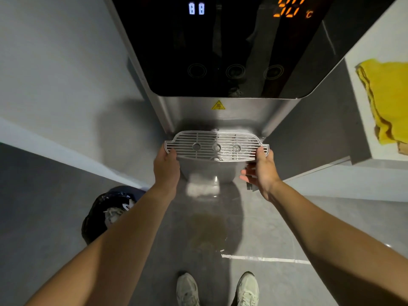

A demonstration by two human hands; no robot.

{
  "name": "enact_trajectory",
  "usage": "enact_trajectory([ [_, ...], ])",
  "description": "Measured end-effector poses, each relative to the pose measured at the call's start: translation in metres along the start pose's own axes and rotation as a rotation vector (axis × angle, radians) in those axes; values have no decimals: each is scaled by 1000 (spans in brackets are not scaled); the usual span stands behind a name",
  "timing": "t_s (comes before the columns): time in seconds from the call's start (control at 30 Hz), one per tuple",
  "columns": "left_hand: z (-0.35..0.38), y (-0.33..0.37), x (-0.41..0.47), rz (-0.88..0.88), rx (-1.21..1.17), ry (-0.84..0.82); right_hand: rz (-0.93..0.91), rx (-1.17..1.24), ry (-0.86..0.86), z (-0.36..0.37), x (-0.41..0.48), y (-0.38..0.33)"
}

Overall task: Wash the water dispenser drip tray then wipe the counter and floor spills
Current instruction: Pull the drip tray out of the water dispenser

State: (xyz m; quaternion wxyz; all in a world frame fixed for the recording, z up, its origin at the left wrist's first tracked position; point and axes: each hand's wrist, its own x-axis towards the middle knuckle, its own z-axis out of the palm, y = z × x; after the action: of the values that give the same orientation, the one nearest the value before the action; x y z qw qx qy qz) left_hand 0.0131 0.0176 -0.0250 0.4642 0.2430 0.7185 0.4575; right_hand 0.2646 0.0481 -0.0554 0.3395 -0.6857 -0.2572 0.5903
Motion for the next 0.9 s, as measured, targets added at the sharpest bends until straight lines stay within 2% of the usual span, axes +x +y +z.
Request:
enact_trajectory([
  [0.2,-16,6,-45,-73,-88,-14,22,7,-13,-22,-53,11],
  [0.43,-52,57,-159,-82,-115,-96,0,29,-20,-74,-199,-19],
  [0.67,-67,115,-302,-87,-144,-252,-37,137,99,-155,-361,-39],
  [0.9,-33,128,-416,-41,-38,-410,-86,254,230,-260,-473,-18],
])
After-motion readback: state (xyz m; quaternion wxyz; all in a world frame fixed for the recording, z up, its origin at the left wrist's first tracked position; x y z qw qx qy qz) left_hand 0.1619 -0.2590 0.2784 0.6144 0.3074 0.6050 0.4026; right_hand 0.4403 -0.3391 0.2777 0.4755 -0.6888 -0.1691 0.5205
